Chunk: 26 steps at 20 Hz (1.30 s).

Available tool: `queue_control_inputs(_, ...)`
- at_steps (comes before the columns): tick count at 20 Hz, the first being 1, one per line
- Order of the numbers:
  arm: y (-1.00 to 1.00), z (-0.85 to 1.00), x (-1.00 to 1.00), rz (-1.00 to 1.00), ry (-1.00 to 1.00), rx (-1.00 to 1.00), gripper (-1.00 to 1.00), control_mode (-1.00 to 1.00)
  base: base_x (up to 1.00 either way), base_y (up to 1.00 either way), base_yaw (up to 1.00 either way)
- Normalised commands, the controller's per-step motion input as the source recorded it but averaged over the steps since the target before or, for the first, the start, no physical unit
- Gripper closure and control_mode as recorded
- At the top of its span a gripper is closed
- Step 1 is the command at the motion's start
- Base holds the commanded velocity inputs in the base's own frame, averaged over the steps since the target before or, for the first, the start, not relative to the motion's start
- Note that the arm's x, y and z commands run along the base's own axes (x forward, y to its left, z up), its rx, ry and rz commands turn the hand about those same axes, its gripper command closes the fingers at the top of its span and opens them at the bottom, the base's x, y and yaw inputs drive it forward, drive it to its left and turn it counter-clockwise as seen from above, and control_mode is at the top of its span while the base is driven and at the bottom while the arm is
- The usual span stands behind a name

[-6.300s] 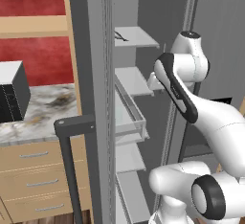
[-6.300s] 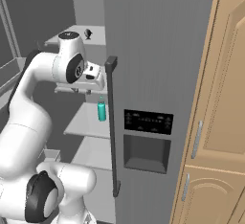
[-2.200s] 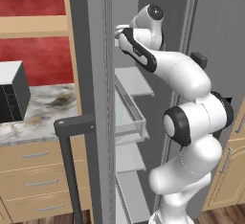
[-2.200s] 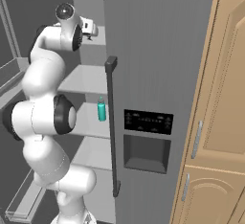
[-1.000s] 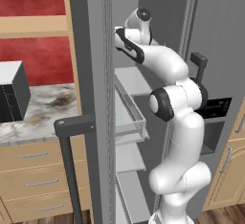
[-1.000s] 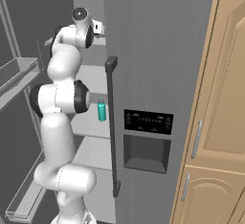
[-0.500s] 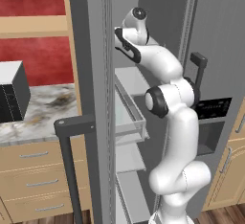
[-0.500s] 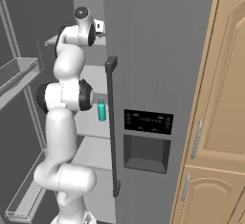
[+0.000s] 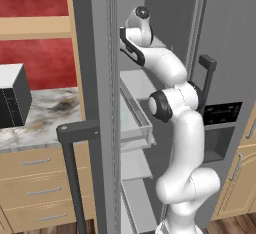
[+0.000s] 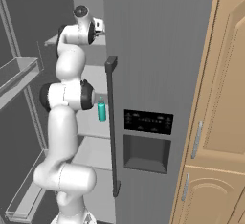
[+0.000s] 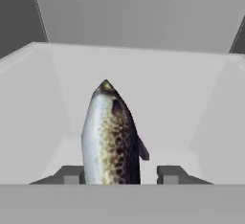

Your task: Take the fish out of the fridge, briefly rinse it in the sink, and place it on the tray next to the sink.

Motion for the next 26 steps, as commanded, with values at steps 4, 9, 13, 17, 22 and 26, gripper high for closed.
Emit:
queue_control_inputs(4,0.00,0.00,-0.05,0.00,0.00,0.00,1.00,-1.00,0.00,0.00,0.00)
queue_control_inputs(9,0.00,0.08,-0.75,0.00,-0.11,0.00,1.00,-1.00,0.00,0.00,0.00)
queue_control_inputs(13,0.00,0.04,-1.00,-0.01,-0.19,0.00,1.00,-1.00,0.00,0.00,0.00)
queue_control_inputs(17,0.00,-0.05,-1.00,-0.02,-0.24,0.00,1.00,-1.00,0.00,0.00,0.00)
queue_control_inputs(22,-0.08,-0.08,-1.00,-0.02,-0.27,0.01,1.00,-1.00,0.00,0.00,0.00)
queue_control_inputs(26,-0.13,0.25,-1.00,-0.08,-0.19,0.10,1.00,-1.00,0.00,0.00,0.00)
